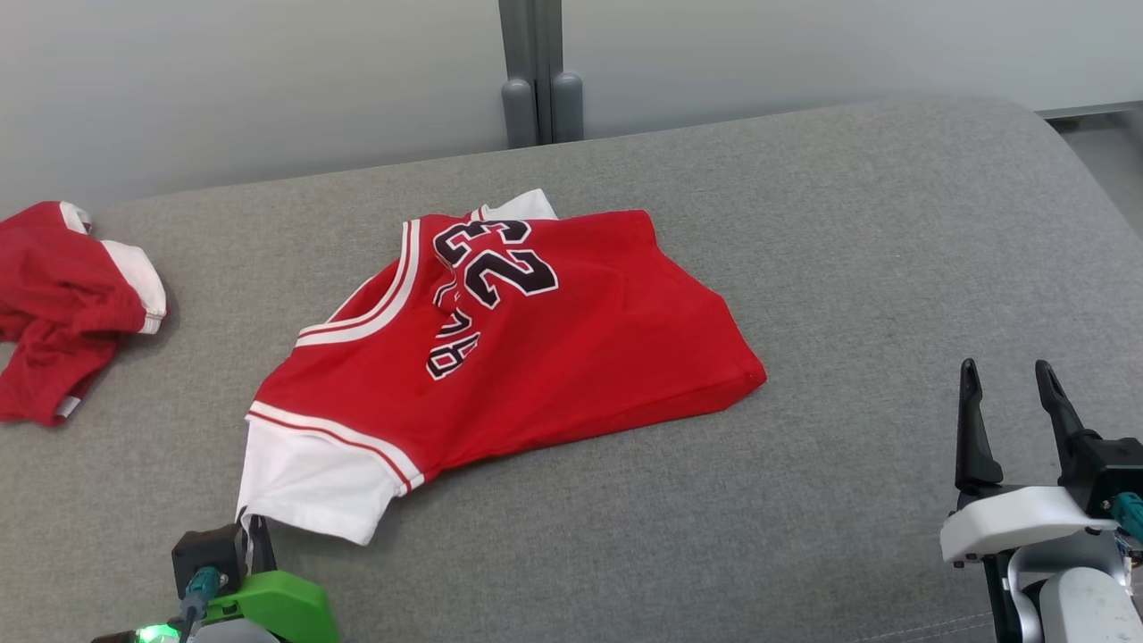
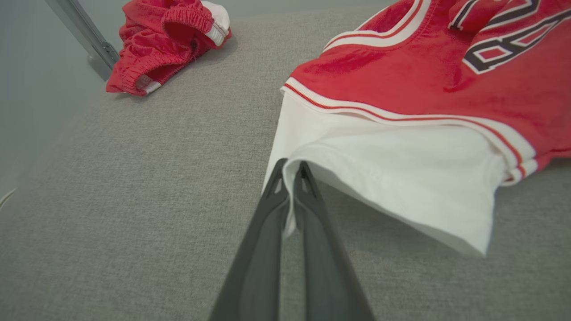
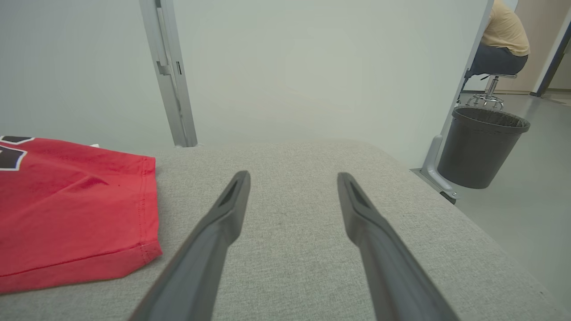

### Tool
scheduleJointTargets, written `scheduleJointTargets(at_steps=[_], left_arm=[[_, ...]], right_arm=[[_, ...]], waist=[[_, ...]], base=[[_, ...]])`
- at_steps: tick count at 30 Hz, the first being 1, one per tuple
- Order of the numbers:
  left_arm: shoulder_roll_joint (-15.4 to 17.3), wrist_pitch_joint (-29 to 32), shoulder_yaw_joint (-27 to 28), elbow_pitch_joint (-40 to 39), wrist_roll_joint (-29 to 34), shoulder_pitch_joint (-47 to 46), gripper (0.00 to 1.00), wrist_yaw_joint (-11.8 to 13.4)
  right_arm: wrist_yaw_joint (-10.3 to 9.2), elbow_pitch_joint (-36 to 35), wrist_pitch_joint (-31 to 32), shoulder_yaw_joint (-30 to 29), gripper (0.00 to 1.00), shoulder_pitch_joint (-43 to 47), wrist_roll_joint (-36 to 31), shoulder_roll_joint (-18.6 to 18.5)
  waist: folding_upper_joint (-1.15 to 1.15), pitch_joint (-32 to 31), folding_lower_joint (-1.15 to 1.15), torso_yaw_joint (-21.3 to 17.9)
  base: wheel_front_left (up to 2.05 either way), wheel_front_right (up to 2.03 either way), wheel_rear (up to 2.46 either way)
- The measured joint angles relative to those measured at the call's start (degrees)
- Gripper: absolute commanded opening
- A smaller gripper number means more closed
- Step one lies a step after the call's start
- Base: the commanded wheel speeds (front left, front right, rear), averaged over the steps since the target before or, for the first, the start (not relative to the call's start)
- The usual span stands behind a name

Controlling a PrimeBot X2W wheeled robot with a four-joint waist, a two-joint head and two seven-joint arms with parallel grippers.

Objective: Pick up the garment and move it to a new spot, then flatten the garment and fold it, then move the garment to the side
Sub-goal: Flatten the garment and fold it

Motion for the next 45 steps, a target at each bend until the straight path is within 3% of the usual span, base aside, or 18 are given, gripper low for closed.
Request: scheduleJointTargets(at_steps=[14, 23, 34, 45], left_arm=[[-1.76, -3.44, 1.12, -9.25, 2.50, -0.21, 1.00, 0.25], [-4.27, -3.36, -2.46, -14.04, 5.39, -1.98, 1.00, -0.30], [-4.78, -2.08, -5.34, -15.68, 6.65, -3.78, 1.00, -1.16], [-4.95, -1.87, -5.69, -16.37, 7.36, -5.78, 1.00, -1.13]], right_arm=[[0.00, 5.12, 2.83, 3.58, 1.00, -1.59, -2.19, -0.02], [0.00, 18.03, 10.50, 10.85, 1.00, -11.61, -1.98, -4.08], [0.00, 34.70, 16.84, 16.70, 1.00, -25.89, 6.33, -7.81], [0.00, 44.93, 21.03, 20.76, 1.00, -33.12, 16.44, -9.69]], waist=[[0.00, -1.69, 0.00, 3.39], [0.00, -1.15, 0.00, 7.81], [0.00, 1.11, 0.00, 13.91], [0.00, 5.44, 0.00, 17.58]], base=[[0.00, 0.00, 0.00], [0.00, 0.00, 0.00], [0.00, 0.00, 0.00], [0.00, 0.00, 0.00]])
